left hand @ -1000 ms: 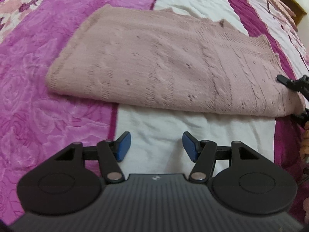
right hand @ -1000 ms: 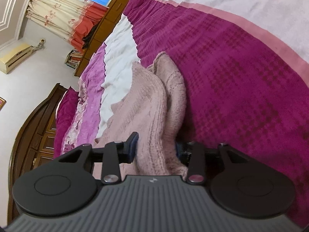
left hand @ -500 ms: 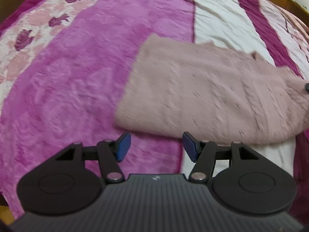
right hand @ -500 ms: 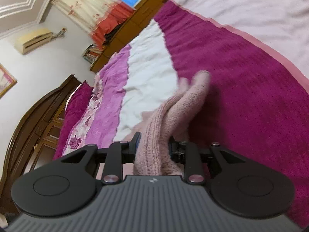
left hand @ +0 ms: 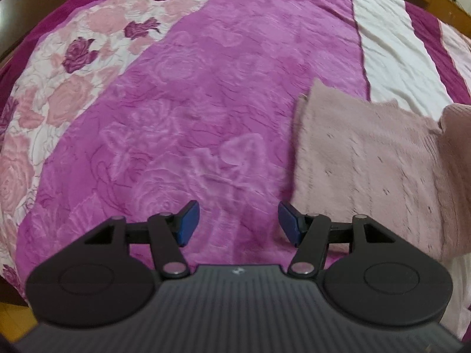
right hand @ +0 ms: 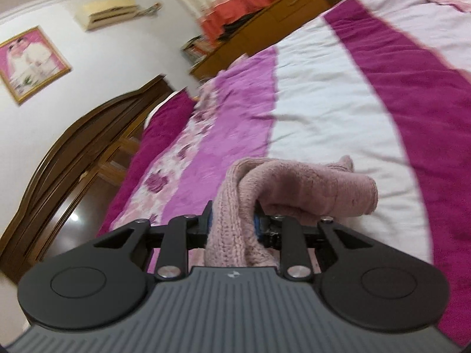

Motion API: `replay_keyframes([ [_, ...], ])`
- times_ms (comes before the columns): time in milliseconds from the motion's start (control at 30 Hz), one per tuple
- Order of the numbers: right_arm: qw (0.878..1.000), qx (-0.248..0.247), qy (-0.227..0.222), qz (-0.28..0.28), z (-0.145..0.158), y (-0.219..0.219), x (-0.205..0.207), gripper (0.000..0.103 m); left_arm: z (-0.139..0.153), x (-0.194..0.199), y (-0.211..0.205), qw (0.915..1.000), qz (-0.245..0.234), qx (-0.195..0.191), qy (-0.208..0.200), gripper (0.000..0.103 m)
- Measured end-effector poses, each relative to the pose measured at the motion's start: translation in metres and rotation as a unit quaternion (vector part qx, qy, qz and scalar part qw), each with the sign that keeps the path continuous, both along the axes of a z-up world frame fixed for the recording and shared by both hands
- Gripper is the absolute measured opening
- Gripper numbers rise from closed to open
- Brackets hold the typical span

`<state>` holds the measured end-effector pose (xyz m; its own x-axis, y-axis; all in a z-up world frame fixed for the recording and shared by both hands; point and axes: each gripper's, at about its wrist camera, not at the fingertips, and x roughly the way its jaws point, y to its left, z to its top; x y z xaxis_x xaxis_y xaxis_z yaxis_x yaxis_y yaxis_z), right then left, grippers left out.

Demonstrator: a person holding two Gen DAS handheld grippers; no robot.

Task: Fold small clothes
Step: 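Grasp the cardigan end with the right tool and fold it over the strip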

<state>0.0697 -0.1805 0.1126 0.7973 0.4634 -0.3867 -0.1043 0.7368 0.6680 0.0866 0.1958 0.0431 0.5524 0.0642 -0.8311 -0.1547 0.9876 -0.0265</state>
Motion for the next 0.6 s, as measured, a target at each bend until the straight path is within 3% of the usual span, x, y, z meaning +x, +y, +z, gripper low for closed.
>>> replay_keyframes([
  [233,0.998,-0.019,0.020,0.064,0.003,0.085,0.028,0.027,0.000,0.001,0.026,0.9998,0.016,-0.008,-0.004,0.061],
  [467,0.986,-0.074,0.081,0.122,-0.040,0.170,0.046,0.027,-0.001,0.006,0.045,0.9995,0.025,-0.013,-0.011,0.061],
  [533,0.983,-0.090,0.100,0.129,-0.058,0.187,0.048,0.028,-0.001,0.008,0.047,0.9994,0.027,-0.015,-0.014,0.061],
  [600,0.983,-0.086,0.103,0.129,-0.070,0.197,0.046,0.041,-0.001,0.010,0.047,0.9993,0.026,-0.021,-0.018,0.061],
])
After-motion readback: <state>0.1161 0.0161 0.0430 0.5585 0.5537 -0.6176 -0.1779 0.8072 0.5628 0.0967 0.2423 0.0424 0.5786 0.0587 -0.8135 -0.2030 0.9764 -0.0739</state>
